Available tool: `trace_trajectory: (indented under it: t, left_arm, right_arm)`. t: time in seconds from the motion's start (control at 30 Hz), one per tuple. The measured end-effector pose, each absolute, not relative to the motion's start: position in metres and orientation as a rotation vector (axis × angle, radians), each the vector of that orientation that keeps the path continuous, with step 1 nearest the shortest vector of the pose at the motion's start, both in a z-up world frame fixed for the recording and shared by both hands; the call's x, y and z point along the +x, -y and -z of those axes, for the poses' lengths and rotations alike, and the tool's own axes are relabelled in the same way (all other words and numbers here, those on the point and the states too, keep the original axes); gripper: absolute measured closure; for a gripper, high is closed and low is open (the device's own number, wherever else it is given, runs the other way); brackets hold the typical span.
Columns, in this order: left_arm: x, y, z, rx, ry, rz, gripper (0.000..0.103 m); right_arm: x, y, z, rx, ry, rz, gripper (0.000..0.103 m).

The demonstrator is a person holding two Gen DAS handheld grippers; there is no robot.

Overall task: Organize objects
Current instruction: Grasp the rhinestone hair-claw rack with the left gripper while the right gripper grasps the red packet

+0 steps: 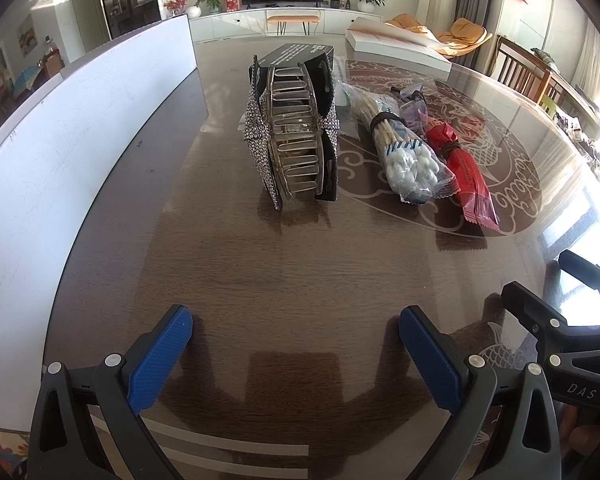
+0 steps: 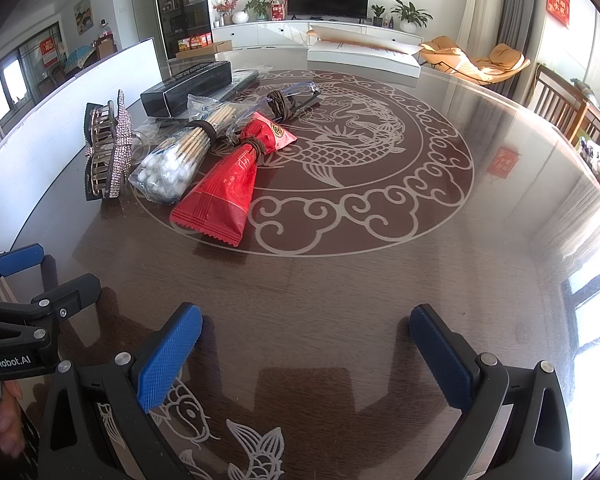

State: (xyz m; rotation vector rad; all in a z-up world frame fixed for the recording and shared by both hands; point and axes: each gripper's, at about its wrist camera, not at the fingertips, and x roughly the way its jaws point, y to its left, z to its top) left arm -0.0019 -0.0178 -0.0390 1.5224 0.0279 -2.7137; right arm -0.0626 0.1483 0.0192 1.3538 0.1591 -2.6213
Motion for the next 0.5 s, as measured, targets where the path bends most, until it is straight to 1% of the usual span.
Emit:
trace_trajectory:
  t: [0.13, 0.23, 0.3, 0.37, 0.4, 0.43, 0.47, 0.5]
  left_arm:
    - [-0.002, 0.017, 0.039, 1.516, -0.032, 2.716, 0.0]
    - [-0.002, 0.017, 0.04, 1.512, -0.031, 2.717, 0.0]
    - [-0.002, 0.017, 0.04, 1.51, -0.032, 2.716, 0.0]
    - [-0.002, 0.017, 0.04, 1.504, -0.036, 2.713, 0.0]
    - [-0.003, 0.018, 0.04, 1.5, -0.04, 2.709, 0.0]
    - [-0.002, 0.019, 0.04, 1.496, -0.046, 2.705, 0.0]
    - [-0.002, 0.02, 0.04, 1.492, -0.052, 2.698, 0.0]
    - [-0.002, 0.023, 0.039, 1.488, -0.06, 2.69, 0.0]
  right_arm:
    - [-0.064, -0.148, -0.019, 1.355, -0.16, 2.615, 0.0]
    - [-0.075, -0.151, -0.023, 1.422, -0.182, 2.537, 0.0]
    - [-0.087, -0.164, -0.039, 1.362, -0.078, 2.574, 0.001]
    - [-0.108, -0.169, -0.053, 1.345, 0.007, 2.577, 0.007]
    - [-0.122, -0.168, -0.056, 1.361, 0.035, 2.55, 0.016]
    - [-0.136, -0.163, -0.057, 1.379, 0.056, 2.514, 0.023]
    - [-0.149, -0.156, -0.056, 1.394, 0.065, 2.48, 0.025]
    - [-0.161, -0.148, -0.053, 1.41, 0.064, 2.448, 0.031]
